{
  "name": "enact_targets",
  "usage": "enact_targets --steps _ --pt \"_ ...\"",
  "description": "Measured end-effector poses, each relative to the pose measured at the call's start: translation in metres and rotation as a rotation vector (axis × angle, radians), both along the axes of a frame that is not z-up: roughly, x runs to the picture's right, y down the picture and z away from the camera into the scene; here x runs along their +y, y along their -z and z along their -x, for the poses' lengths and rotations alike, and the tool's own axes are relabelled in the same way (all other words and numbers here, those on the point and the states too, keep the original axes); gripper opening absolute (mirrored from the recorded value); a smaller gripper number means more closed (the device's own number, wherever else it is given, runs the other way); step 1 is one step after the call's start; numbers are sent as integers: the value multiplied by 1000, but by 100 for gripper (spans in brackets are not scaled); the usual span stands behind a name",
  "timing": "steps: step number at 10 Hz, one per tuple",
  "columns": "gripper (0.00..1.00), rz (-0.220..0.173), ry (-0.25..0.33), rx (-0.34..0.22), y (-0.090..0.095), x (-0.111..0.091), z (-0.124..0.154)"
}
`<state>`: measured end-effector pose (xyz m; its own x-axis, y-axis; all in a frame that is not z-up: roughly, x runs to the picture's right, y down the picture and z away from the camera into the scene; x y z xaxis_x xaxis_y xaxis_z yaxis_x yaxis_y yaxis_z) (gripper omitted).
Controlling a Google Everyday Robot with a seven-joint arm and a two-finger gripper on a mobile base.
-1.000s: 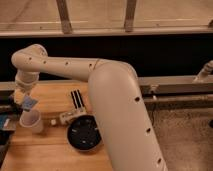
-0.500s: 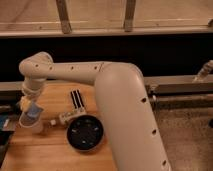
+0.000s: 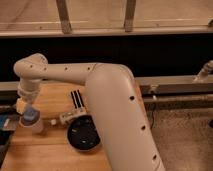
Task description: Place the white sponge in the ceramic cup
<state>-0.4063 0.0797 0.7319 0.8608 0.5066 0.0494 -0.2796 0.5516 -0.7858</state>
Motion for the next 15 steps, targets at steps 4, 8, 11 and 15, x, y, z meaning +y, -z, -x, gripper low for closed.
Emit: enact_targets --steps 4,8,11,15 --pt "0 30 18 -7 -12 8 12" --pt "0 44 19 0 -16 17 11" --pt "22 37 32 2 -15 20 12" --pt "65 24 31 -3 -13 20 10"
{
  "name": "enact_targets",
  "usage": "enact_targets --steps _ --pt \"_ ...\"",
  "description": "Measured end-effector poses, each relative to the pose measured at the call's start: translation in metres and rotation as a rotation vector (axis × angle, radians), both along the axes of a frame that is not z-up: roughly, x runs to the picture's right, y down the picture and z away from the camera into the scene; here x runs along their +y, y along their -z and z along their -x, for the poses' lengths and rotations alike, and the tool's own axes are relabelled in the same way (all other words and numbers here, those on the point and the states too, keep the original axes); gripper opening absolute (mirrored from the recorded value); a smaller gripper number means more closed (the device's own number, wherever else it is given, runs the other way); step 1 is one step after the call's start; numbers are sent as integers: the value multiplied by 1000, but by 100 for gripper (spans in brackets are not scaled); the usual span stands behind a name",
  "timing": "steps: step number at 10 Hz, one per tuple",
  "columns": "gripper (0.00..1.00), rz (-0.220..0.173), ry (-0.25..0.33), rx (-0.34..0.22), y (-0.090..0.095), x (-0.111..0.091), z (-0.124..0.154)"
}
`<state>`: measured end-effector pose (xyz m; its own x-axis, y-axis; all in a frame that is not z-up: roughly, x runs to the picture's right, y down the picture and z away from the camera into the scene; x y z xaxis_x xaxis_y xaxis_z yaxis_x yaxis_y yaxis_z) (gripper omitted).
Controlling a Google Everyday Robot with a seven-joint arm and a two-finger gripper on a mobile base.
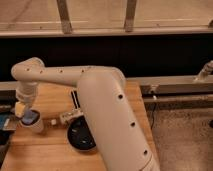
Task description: Place the white sponge in the ceramic cup
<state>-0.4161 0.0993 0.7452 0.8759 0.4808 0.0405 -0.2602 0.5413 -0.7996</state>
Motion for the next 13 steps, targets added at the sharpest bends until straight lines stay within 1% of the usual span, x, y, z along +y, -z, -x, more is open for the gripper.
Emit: enact_targets --steps 1,2,8,11,12,13 --pt "76 -5 -2 2 1 -1 -2" --pt "79 -8 -3 3 1 -1 -3" --pt "80 -21 -10 -2 4 -4 -5" --pt "80 -35 -8 -7 7 -8 -4" --pt "80 -50 -8 -7 8 -11 -5" --pt "80 -79 -15 0 12 -21 -7"
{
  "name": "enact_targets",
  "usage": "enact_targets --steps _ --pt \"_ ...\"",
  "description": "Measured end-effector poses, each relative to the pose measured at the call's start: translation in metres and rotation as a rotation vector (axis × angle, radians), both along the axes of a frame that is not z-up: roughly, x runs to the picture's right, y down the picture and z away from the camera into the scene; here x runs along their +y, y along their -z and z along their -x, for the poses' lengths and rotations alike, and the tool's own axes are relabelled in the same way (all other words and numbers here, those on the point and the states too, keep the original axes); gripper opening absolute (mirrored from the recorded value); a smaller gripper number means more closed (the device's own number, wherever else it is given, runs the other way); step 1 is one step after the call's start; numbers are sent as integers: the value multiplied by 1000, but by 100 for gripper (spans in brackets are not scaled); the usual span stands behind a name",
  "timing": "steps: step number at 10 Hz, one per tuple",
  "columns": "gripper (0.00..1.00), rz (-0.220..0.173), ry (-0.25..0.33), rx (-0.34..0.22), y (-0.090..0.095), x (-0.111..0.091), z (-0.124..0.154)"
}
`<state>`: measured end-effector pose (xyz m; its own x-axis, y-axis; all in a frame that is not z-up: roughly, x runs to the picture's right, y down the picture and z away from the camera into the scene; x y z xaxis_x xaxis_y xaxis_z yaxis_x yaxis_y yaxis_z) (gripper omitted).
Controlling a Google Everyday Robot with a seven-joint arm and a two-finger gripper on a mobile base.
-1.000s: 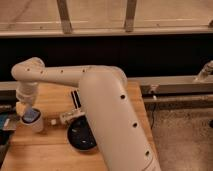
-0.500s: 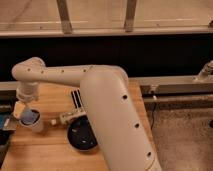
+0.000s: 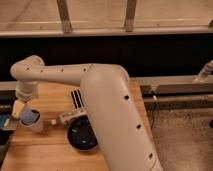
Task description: Place the white sponge in the ceramic cup
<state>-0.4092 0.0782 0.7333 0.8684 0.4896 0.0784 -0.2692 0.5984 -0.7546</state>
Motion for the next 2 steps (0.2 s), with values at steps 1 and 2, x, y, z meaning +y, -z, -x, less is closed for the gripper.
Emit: enact_targets --steps 1,2 --pt "80 -43 -16 13 7 -16 -5" --pt "80 -62 -27 20 10 -23 -8"
